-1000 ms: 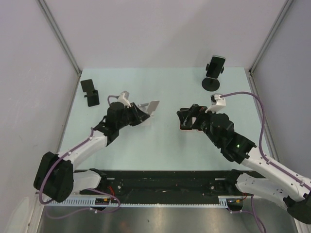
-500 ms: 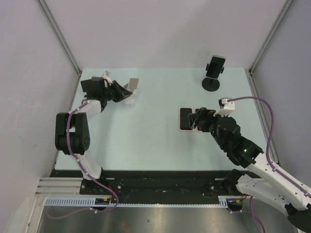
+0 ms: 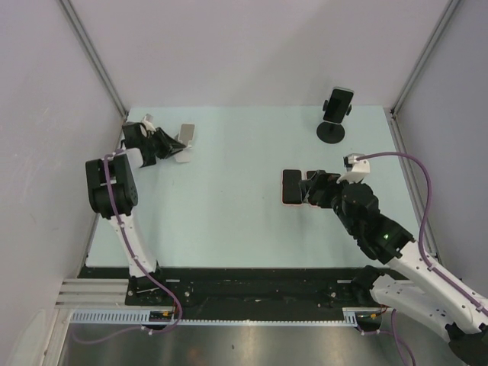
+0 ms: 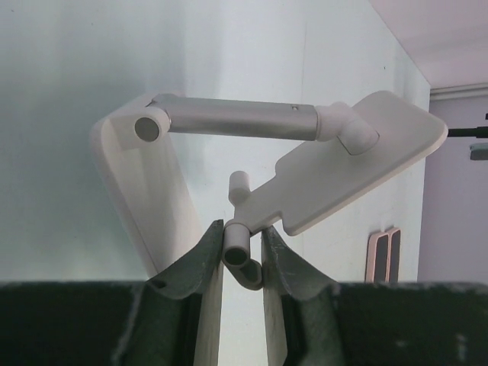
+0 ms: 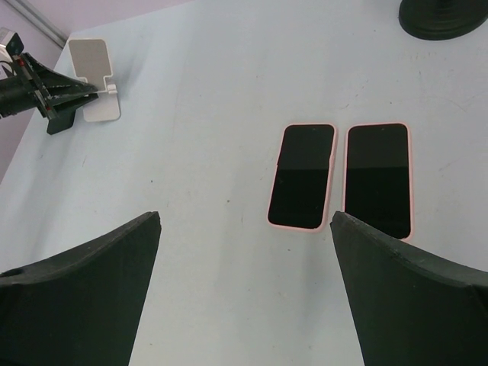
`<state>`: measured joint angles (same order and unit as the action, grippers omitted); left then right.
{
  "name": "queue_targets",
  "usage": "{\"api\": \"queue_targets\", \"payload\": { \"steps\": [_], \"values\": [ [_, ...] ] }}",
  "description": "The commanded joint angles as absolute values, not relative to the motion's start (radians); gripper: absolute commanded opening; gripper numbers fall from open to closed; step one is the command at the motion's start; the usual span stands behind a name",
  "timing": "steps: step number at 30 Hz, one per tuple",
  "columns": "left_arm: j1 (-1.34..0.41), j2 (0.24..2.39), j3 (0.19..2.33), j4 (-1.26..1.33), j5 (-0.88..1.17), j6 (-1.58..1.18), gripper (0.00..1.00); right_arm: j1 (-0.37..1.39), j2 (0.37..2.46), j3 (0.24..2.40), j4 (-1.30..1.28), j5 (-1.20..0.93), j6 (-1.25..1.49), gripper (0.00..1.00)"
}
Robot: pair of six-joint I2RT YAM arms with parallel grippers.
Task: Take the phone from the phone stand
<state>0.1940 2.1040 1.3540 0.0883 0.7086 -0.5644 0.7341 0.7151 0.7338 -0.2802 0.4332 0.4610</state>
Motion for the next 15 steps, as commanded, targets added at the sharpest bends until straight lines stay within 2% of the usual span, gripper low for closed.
{"api": "queue_targets", "payload": {
  "steps": [1,5,8,9,12,15],
  "values": [
    [0.215,2.129,1.405,0.077,0.778,-0.482,0.03,0.726,0.721,0.732,-0.268,0.417,0.449,1.0],
    [0.222,2.141,1.397,0.072,0.775,-0.472,0.07,0.721,0.732,0.727,-0.259,0.405,0.456,1.0],
    [0.229,2.134,1.379,0.071,0.759,-0.471,0.16,0.721,0.73,0.723,-0.256,0.397,0.46,1.0],
    [0.232,2.132,1.368,0.071,0.755,-0.469,0.24,0.719,0.732,0.723,-0.256,0.397,0.46,1.0],
    [0.241,2.114,1.348,0.069,0.732,-0.466,0.35,0.719,0.727,0.719,-0.258,0.396,0.462,1.0],
    [0.245,2.091,1.335,0.067,0.713,-0.462,0.43,0.719,0.719,0.718,-0.261,0.394,0.462,1.0]
  ]
}}
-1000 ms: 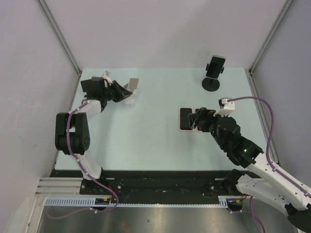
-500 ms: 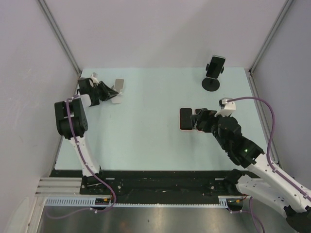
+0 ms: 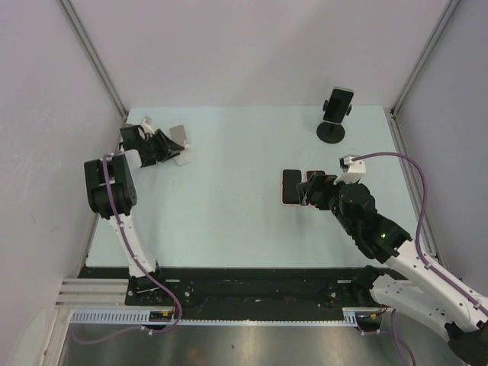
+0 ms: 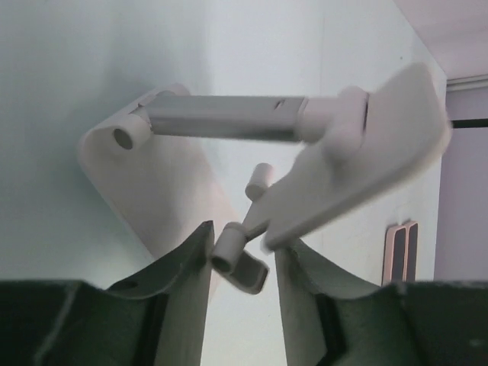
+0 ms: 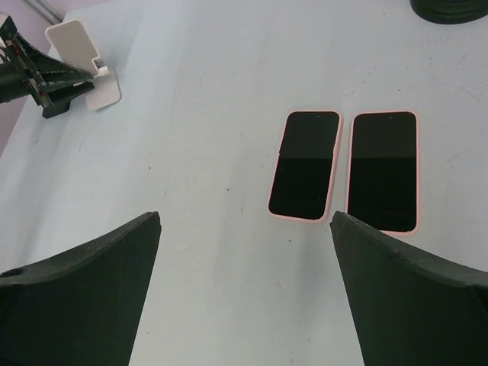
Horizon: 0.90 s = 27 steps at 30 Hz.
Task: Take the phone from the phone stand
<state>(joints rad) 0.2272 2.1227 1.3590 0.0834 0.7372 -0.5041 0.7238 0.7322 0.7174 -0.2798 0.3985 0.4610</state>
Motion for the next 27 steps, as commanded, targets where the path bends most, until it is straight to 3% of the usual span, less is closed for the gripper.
{"api": "queue_targets", "payload": {
  "steps": [1,18,27],
  "values": [
    [0.245,2.082,1.333,0.066,0.709,-0.46,0.45,0.719,0.716,0.716,-0.262,0.393,0.463,1.0],
    [0.233,1.924,1.249,0.054,0.535,-0.459,0.77,0.721,0.68,0.713,-0.293,0.393,0.476,1.0],
    [0.155,1.78,1.198,0.025,0.298,-0.433,0.94,0.721,0.666,0.713,-0.301,0.396,0.479,1.0]
  ]
}}
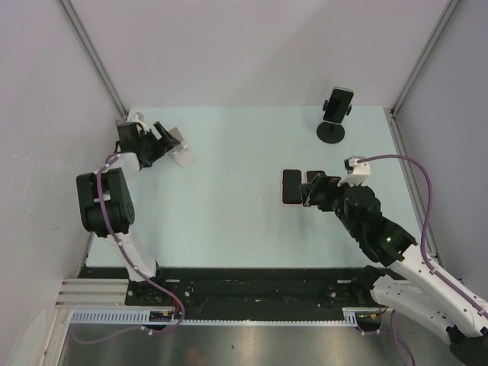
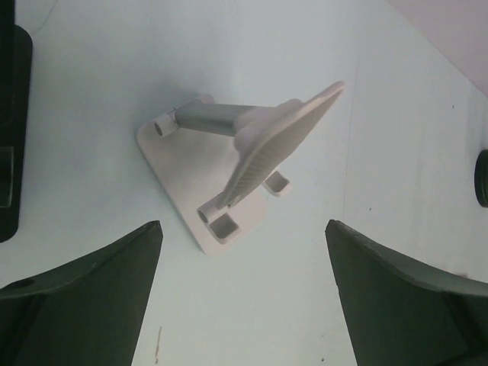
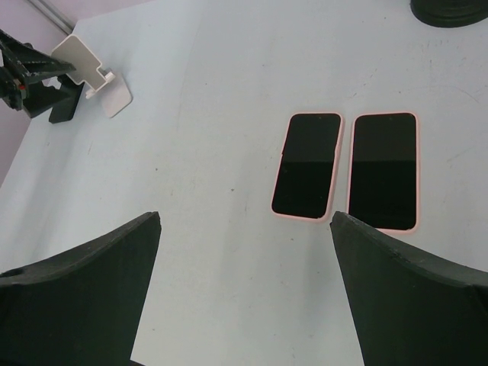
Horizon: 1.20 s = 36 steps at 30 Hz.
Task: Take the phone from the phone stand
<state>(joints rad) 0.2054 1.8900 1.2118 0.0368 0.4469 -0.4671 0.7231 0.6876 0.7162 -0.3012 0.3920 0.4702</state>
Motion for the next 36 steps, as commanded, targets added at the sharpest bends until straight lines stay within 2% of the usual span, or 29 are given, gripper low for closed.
{"api": "queue_targets", "payload": {
  "steps": [1,2,5,9,13,25,36],
  "values": [
    [0.144,1.764,1.198,0.008,0.263,-0.423,0.96,0.721,0.666,0.713,-0.304,0.397,0.479,1.0],
    [0.118,1.738,1.201,0.008,0.177,-0.402,1.0,0.719,0.666,0.713,-0.308,0.399,0.479,1.0],
    [0.074,1.689,1.203,-0.044,0.056,-0.377,1.0,0.719,0.666,0.713,-0.311,0.403,0.473,1.0],
    [0.009,1.649,1.218,-0.063,-0.218,-0.33,1.0,0.716,0.672,0.713,-0.304,0.406,0.466,1.0],
    [-0.072,1.664,1.259,-0.069,-0.356,-0.284,1.0,0.715,0.686,0.713,-0.295,0.4,0.46,1.0],
    [-0.112,1.816,1.384,-0.089,-0.488,-0.296,1.0,0.69,0.64,0.713,-0.307,0.391,0.417,1.0],
    [-0.114,1.91,1.448,-0.092,-0.437,-0.328,0.98,0.657,0.54,0.724,-0.36,0.416,0.288,1.0]
  ]
}}
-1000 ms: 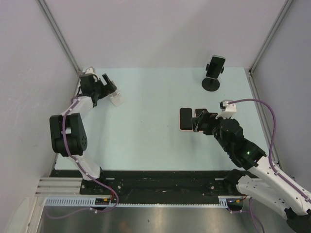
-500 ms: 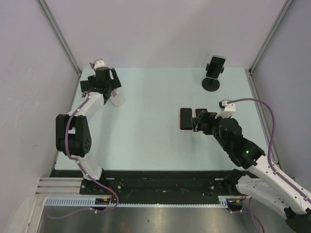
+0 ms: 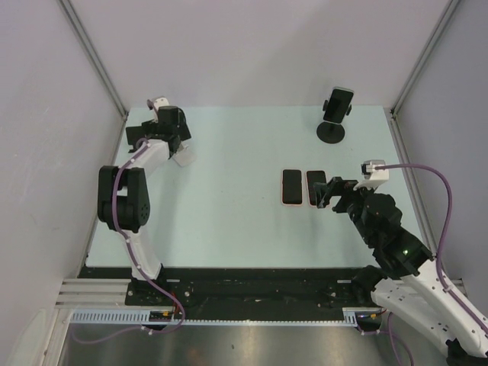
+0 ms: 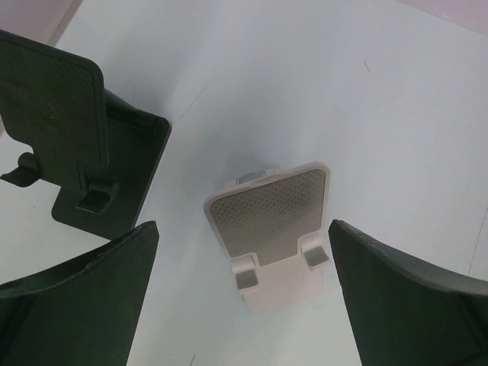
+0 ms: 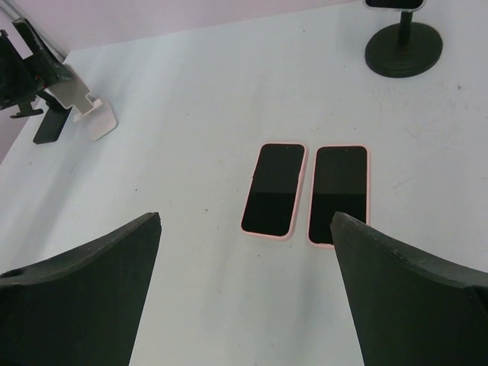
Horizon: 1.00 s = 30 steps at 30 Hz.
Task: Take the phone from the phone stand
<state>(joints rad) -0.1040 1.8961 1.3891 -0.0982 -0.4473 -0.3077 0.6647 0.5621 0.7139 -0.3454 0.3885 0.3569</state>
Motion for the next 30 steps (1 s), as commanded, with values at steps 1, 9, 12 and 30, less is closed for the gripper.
{"api": "queue_targets", "payload": {
  "steps": [1,9,12,30],
  "values": [
    [-0.115,1.914,1.454,-0.094,-0.436,-0.334,0.98,0.654,0.54,0.723,-0.367,0.419,0.279,1.0],
    [-0.117,1.96,1.485,-0.106,-0.472,-0.35,0.94,0.641,0.558,0.721,-0.371,0.402,0.258,1.0],
    [-0.117,1.976,1.489,-0.109,-0.479,-0.348,0.9,0.637,0.555,0.718,-0.371,0.396,0.258,0.99],
    [-0.035,1.98,1.532,-0.12,-0.258,-0.166,0.4,0.611,0.566,0.715,-0.347,0.299,0.238,0.99]
  ]
}}
